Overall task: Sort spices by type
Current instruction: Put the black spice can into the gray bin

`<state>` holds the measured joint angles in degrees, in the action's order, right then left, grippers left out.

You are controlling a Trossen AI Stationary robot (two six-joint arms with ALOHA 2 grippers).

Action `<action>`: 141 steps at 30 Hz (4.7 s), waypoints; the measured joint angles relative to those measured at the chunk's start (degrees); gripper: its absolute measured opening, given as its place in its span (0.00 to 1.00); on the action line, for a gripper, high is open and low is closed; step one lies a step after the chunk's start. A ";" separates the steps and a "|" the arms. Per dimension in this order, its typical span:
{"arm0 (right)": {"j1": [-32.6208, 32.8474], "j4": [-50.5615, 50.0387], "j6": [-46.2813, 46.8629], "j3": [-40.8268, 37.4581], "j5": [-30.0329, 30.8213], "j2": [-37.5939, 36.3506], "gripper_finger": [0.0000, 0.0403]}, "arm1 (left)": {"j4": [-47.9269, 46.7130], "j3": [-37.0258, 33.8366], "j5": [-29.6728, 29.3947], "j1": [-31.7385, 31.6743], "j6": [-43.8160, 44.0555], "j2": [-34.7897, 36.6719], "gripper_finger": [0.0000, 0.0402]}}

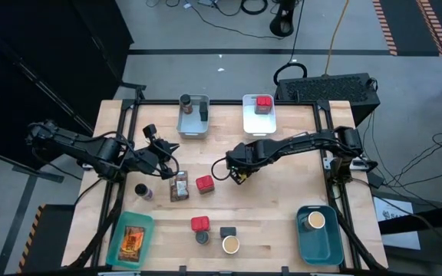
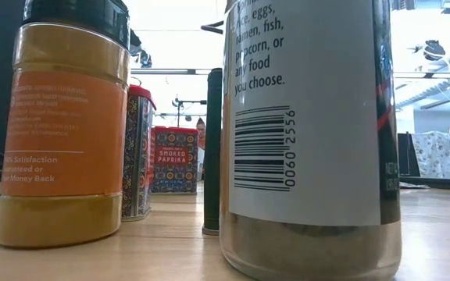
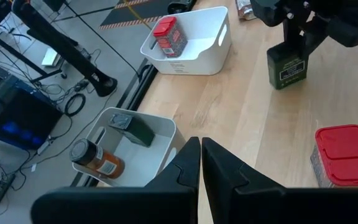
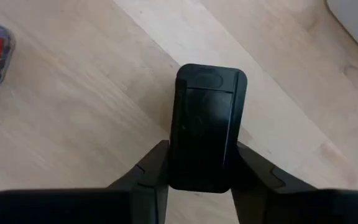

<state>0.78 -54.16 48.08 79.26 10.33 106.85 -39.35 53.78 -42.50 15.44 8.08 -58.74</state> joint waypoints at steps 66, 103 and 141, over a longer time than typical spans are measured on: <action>-17.63 28.61 -51.52 22.14 0.10 7.71 0.27 | 0.75 -0.16 9.32 -0.07 -8.75 1.33 0.05; -3.37 9.63 -62.30 22.14 17.71 0.50 0.27 | 47.67 -12.33 39.13 -29.49 -30.99 -12.26 0.61; -4.70 8.48 -56.04 19.23 10.32 -9.89 0.73 | 52.43 -12.33 52.61 -34.64 -30.46 -14.37 0.29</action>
<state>-3.92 -45.68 -7.96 98.50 20.65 96.96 13.07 41.45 10.11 -19.20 -22.38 -73.11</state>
